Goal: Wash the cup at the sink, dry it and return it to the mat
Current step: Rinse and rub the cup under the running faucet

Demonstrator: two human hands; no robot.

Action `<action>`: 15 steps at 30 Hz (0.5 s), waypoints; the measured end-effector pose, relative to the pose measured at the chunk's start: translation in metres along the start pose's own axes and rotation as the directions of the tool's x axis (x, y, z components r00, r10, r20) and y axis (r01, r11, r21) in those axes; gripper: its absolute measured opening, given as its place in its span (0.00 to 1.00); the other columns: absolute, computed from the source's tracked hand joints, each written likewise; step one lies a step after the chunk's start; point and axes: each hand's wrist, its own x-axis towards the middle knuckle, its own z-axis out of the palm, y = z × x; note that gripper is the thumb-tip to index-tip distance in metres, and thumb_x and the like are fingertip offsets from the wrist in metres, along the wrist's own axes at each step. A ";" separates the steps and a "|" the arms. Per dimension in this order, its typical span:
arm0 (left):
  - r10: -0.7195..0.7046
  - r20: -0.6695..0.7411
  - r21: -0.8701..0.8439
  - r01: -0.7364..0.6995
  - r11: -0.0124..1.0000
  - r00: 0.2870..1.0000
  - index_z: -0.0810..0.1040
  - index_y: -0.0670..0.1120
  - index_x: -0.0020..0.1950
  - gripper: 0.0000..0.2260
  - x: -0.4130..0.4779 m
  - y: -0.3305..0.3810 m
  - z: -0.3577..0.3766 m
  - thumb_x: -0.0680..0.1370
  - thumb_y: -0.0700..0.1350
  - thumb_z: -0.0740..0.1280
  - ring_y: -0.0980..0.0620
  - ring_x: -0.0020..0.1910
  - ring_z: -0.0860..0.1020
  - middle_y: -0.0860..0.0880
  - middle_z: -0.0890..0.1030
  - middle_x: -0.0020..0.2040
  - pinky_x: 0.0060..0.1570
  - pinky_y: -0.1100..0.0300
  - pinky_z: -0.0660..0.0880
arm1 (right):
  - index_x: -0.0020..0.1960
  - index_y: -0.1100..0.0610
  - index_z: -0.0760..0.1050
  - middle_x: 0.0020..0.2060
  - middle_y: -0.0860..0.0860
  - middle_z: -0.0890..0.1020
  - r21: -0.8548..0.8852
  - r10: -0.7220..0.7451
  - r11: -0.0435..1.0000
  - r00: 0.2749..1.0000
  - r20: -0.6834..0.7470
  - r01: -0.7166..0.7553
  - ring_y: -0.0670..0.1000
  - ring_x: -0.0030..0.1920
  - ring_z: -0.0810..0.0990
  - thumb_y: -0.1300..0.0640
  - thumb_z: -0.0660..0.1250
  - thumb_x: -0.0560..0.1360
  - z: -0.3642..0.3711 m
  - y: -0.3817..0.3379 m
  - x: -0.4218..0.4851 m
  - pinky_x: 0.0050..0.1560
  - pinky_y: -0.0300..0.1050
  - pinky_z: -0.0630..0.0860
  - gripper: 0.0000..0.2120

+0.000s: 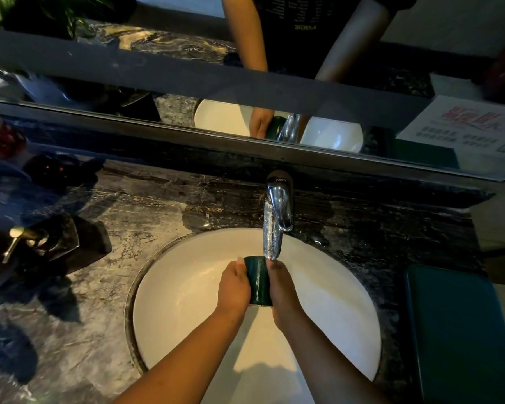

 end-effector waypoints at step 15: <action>-0.051 0.305 -0.265 0.136 0.955 0.951 0.83 0.46 0.59 0.25 -0.002 -0.003 -0.008 0.80 0.64 0.59 0.40 0.54 0.85 0.38 0.86 0.53 0.57 0.44 0.81 | 0.58 0.50 0.82 0.54 0.57 0.87 0.172 0.104 0.979 0.994 0.039 -0.109 0.57 0.56 0.86 0.41 0.55 0.85 -0.005 -0.002 -0.001 0.61 0.59 0.80 0.20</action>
